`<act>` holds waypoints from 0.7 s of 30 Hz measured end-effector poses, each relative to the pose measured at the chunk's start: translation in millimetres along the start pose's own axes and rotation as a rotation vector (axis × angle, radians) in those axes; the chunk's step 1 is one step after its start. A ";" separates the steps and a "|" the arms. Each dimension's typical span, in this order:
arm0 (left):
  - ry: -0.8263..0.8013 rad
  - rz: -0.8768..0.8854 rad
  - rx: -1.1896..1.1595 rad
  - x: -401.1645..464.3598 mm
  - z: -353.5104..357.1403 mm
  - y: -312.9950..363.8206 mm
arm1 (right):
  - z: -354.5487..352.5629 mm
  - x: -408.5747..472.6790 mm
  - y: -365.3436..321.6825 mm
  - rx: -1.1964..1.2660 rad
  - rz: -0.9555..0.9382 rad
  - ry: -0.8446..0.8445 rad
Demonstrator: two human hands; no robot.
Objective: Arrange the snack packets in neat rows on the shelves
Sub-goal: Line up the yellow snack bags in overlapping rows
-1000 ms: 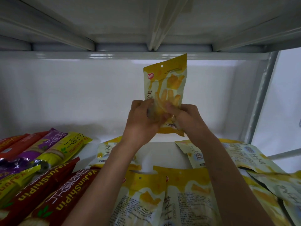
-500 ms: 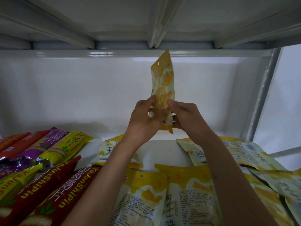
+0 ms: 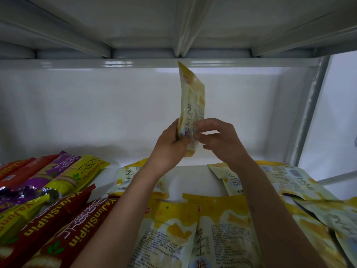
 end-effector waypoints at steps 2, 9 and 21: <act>-0.032 0.010 -0.041 0.4 1.6 0.2 | -5.8 4.4 9.7 -0.074 0.020 0.060; -0.023 -0.106 -0.331 2.3 -0.4 -5.2 | -1.2 -5.1 15.7 -0.003 0.156 -0.175; 0.014 -0.170 -0.200 -2.7 -21.0 -7.0 | 0.1 -5.2 10.9 0.159 0.161 -0.140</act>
Point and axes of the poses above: each hand's wrist, its own x-axis towards the middle knuckle, its own z-axis out of the palm, y = z × x, the point moved 8 cm from there along x, towards the middle knuckle, and after that the axes turned 5 degrees about -x, right-handed, at the moved point
